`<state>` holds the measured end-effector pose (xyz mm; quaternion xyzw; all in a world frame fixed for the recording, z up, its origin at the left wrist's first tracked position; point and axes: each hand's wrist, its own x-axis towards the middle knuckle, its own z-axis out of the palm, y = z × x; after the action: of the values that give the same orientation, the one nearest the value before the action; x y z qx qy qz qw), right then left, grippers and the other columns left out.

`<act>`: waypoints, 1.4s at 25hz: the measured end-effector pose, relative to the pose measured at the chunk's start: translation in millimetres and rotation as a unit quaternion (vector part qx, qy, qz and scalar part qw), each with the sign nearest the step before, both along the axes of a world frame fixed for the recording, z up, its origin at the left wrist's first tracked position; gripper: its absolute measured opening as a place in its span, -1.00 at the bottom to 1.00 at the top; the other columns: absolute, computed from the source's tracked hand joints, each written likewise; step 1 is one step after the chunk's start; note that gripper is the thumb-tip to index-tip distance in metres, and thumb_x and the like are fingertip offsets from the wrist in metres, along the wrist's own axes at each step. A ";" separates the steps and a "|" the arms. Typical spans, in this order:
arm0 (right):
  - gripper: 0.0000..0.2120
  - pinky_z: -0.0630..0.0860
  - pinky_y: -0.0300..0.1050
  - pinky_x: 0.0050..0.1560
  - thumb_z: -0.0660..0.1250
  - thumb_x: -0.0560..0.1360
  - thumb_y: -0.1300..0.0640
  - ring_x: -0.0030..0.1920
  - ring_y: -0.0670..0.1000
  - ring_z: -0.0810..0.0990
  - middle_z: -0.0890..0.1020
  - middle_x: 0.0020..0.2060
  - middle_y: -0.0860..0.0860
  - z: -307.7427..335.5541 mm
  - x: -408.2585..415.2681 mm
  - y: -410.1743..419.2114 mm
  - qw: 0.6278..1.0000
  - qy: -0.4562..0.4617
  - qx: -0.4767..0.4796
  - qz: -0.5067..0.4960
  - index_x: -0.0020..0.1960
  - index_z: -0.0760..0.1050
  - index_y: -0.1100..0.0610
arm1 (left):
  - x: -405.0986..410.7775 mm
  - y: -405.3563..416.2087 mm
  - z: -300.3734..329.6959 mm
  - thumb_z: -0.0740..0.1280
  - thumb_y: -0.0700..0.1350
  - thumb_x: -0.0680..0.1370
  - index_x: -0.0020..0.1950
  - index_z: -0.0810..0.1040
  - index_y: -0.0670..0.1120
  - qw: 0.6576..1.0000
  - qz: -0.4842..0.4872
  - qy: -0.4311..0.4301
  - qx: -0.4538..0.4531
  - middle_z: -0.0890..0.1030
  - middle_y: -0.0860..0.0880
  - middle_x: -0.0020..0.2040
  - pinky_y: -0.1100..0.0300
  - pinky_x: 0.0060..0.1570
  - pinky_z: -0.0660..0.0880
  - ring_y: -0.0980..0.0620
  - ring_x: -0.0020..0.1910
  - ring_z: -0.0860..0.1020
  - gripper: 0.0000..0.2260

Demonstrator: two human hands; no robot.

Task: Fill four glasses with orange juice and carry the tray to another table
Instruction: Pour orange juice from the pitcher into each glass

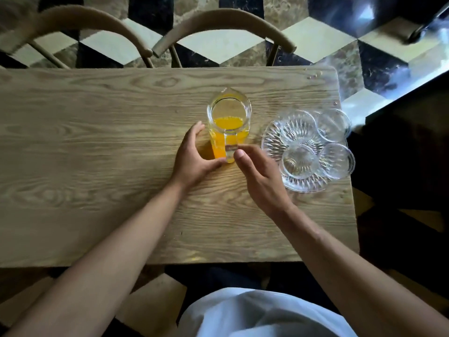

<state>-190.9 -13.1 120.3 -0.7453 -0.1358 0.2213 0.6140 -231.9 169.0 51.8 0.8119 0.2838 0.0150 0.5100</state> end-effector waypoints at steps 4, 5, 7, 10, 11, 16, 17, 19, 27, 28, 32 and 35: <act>-0.64 0.45 -0.28 0.05 0.21 0.65 0.03 0.01 -0.09 0.64 0.72 -0.01 0.11 -2.7 -2.5 13.2 1.000 0.004 0.015 -0.022 0.09 0.66 0.27 | 31.0 24.3 -5.2 0.73 -0.14 0.25 0.61 0.24 -0.14 0.991 -0.117 0.026 -0.053 0.45 -0.14 0.54 -0.08 0.55 0.34 -0.07 0.53 0.43 0.05; -0.65 0.46 -0.26 0.06 0.20 0.66 0.07 0.02 -0.06 0.65 0.72 -0.02 0.14 -3.3 -2.7 16.2 0.999 0.008 0.031 -0.034 0.08 0.66 0.30 | 37.3 29.2 -5.1 0.73 -0.10 0.23 0.62 0.25 -0.10 0.989 -0.139 0.031 -0.045 0.46 -0.10 0.54 0.01 0.54 0.36 -0.05 0.53 0.44 0.06; -0.67 0.48 -0.23 0.08 0.21 0.66 0.11 0.01 -0.02 0.66 0.73 -0.04 0.16 -3.5 -2.9 20.0 0.998 0.006 0.052 -0.046 0.03 0.66 0.32 | 45.9 35.3 -1.7 0.72 -0.01 0.21 0.59 0.32 -0.05 0.983 -0.183 0.027 -0.003 0.52 0.01 0.45 0.25 0.40 0.40 0.03 0.43 0.50 0.03; -0.70 0.49 -0.26 0.07 0.22 0.66 0.17 -0.04 -0.06 0.65 0.72 -0.11 0.12 -2.2 -1.6 23.8 0.996 0.009 0.076 -0.051 -0.03 0.64 0.34 | 51.9 39.9 0.8 0.74 -0.04 0.23 0.50 0.43 -0.03 0.976 -0.215 0.011 0.026 0.59 0.07 0.27 0.42 0.22 0.43 0.07 0.26 0.58 -0.10; -0.71 0.48 -0.28 0.05 0.22 0.66 0.19 -0.06 -0.08 0.64 0.71 -0.13 0.11 -1.7 -1.8 24.8 0.995 0.012 0.080 -0.053 -0.04 0.64 0.34 | 52.6 40.3 2.2 0.74 -0.07 0.22 0.48 0.45 -0.03 0.975 -0.219 0.006 0.025 0.59 0.09 0.23 0.51 0.16 0.42 0.08 0.22 0.59 -0.12; -0.69 0.44 -0.27 0.02 0.17 0.67 0.22 -0.10 -0.08 0.58 0.65 -0.17 0.13 0.1 -8.7 30.6 0.994 0.014 0.080 -0.067 -0.08 0.57 0.39 | 48.1 39.7 5.9 0.69 0.09 0.16 0.43 0.51 -0.02 0.978 -0.205 -0.015 0.033 0.63 0.12 0.14 0.62 0.04 0.37 0.31 0.04 0.59 -0.13; -0.69 0.45 -0.23 0.03 0.16 0.68 0.22 -0.10 -0.05 0.58 0.65 -0.17 0.16 0.6 -9.3 31.3 0.994 0.012 0.078 -0.070 -0.09 0.55 0.39 | 46.6 39.0 5.3 0.70 0.09 0.16 0.42 0.52 -0.01 0.980 -0.196 -0.017 0.038 0.63 0.14 0.12 0.64 0.01 0.36 0.37 0.00 0.59 -0.14; -0.68 0.46 -0.12 0.04 0.14 0.68 0.20 -0.10 0.02 0.58 0.64 -0.17 0.23 2.0 -8.7 31.6 0.995 0.006 0.073 -0.072 -0.11 0.53 0.36 | 42.8 36.9 4.7 0.70 0.09 0.15 0.41 0.54 0.00 0.983 -0.178 -0.023 0.047 0.64 0.16 0.10 0.64 0.02 0.37 0.43 0.00 0.58 -0.15; -0.66 0.43 -0.04 0.02 0.14 0.67 0.15 -0.12 0.03 0.55 0.63 -0.21 0.09 10.1 -9.6 17.0 0.998 -0.003 0.054 -0.044 -0.14 0.53 0.33 | 18.2 14.6 17.6 0.58 0.35 0.11 0.31 0.56 0.00 0.991 -0.110 -0.033 0.073 0.60 0.27 0.00 0.65 -0.06 0.33 0.47 -0.06 0.54 -0.15; -0.65 0.43 -0.05 0.00 0.14 0.67 0.15 -0.13 0.01 0.55 0.63 -0.22 0.12 12.4 -10.4 14.1 0.998 -0.003 0.057 -0.039 -0.14 0.53 0.34 | 13.7 11.0 20.7 0.58 0.35 0.11 0.31 0.56 0.01 0.992 -0.099 -0.032 0.069 0.59 0.30 -0.02 0.65 -0.07 0.34 0.54 -0.05 0.53 -0.15; -0.65 0.42 -0.19 -0.07 0.14 0.67 0.18 -0.18 -0.06 0.52 0.60 -0.24 0.18 25.9 -19.0 -0.5 0.996 -0.003 0.084 -0.029 -0.14 0.50 0.39 | -7.9 -4.4 31.4 0.66 0.25 0.12 0.25 0.57 0.02 0.996 -0.057 -0.021 0.064 0.64 0.23 -0.02 0.63 -0.09 0.37 0.54 -0.05 0.54 -0.23; -0.64 0.40 -0.26 -0.11 0.13 0.67 0.17 -0.21 -0.08 0.49 0.57 -0.26 0.07 34.6 -26.6 -19.3 0.995 0.007 0.101 -0.011 -0.15 0.50 0.39 | -30.2 -27.3 38.8 0.74 0.10 0.16 0.23 0.57 0.01 0.997 -0.017 -0.020 0.074 0.68 0.10 0.03 0.59 -0.05 0.41 0.40 -0.01 0.58 -0.29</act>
<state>-217.5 -32.4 154.9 -0.6791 -0.1449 0.2050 0.6898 -262.1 141.7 90.5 0.8516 0.2572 0.0435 0.4546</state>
